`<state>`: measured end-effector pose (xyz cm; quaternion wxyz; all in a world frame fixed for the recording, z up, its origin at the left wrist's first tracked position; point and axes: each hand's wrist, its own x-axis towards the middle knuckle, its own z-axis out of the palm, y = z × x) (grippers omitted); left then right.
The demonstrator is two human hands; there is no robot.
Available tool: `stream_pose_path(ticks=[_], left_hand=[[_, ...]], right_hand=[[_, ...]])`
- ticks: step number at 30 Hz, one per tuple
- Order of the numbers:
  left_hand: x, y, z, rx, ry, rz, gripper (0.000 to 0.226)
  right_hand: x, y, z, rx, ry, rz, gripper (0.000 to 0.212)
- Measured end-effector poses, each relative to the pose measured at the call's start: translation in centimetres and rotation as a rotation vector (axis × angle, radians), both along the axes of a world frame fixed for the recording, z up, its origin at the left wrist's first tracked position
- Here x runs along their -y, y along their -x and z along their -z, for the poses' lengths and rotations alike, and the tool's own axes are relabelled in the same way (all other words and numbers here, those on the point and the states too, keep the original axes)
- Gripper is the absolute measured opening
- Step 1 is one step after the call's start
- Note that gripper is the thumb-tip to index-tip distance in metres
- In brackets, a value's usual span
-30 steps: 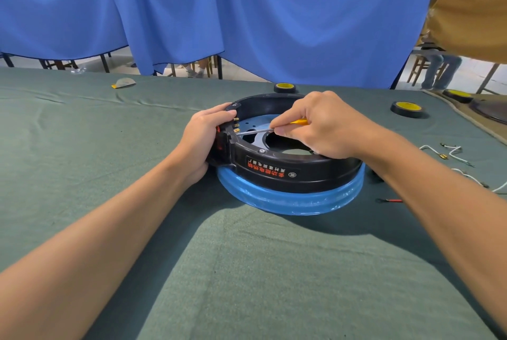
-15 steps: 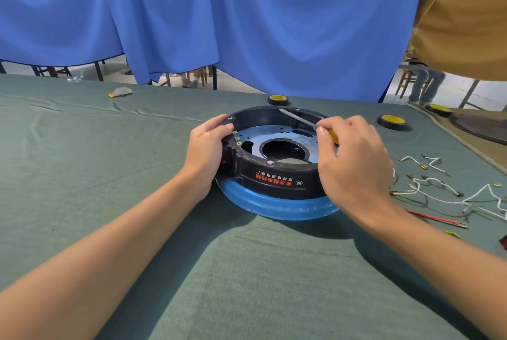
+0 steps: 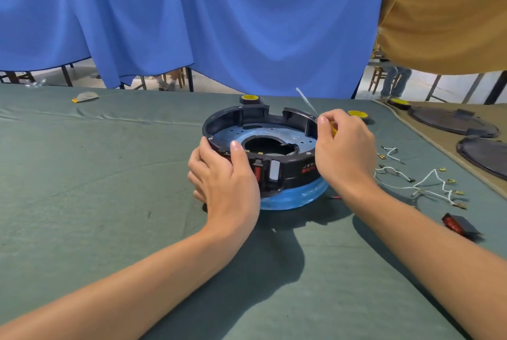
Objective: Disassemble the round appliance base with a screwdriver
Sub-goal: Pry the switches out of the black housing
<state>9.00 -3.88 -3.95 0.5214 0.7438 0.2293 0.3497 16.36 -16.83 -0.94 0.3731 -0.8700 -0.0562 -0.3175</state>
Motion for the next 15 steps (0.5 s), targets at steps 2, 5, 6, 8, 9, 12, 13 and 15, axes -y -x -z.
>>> stream_pose_path(ticks=[2, 5, 6, 8, 9, 12, 13, 15], left_hand=[[0.5, 0.0, 0.4, 0.021, -0.058, -0.010, 0.050], [-0.9, -0.3, -0.5, 0.151, -0.272, -0.032, 0.034], [-1.8, -0.5, -1.1, 0.211, -0.396, -0.007, 0.030], [-4.1, -1.2, -1.7, 0.257, -0.661, 0.098, 0.025], [-5.3, -1.5, -1.7, 0.242, -0.757, 0.176, 0.029], [-7.2, -2.0, -1.0, 0.135, -0.870, 0.347, 0.055], [-7.3, -2.1, -0.8, 0.122, -0.893, 0.347, 0.060], [-7.1, -2.2, -0.5, 0.128, -0.957, 0.303, 0.063]], right_hand=[[0.5, -0.4, -0.1, -0.007, -0.042, -0.017, 0.020], [1.3, -1.2, 0.1, -0.026, -0.060, -0.050, 0.021], [1.5, -1.4, 0.2, -0.018, -0.048, -0.059, 0.022], [1.7, -1.4, 0.2, 0.028, -0.017, -0.062, 0.024], [1.8, -1.2, 0.1, 0.067, 0.001, -0.054, 0.025], [2.4, 0.4, 0.2, 0.248, 0.107, -0.129, 0.025], [2.7, 1.2, 0.5, 0.298, 0.167, -0.183, 0.025], [3.4, 2.8, 1.4, 0.363, 0.308, -0.246, 0.027]])
